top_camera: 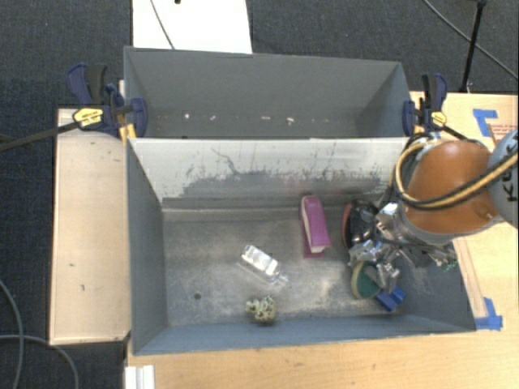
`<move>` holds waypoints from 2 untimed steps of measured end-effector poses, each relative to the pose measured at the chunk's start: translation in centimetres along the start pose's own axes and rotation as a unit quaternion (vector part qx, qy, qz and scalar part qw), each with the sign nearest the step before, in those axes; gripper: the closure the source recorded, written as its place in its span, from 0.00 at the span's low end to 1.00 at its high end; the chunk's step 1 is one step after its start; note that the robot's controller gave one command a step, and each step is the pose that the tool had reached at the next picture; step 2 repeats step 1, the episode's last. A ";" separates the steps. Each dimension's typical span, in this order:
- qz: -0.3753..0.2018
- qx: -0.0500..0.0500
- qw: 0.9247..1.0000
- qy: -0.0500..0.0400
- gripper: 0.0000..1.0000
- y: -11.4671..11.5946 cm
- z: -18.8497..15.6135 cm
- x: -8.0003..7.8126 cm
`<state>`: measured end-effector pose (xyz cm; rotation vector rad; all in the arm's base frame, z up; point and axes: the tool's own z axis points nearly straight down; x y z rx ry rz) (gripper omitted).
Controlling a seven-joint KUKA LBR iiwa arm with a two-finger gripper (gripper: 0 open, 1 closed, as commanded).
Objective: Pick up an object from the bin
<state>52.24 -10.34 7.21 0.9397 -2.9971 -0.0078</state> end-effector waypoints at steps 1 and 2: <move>-0.018 0.006 1.000 -0.003 1.00 0.9 -13.6 1.4; -0.018 0.006 1.000 -0.003 1.00 0.9 -13.6 1.4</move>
Offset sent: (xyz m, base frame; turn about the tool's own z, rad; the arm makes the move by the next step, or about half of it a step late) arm -0.0184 -0.0012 0.1316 -0.0385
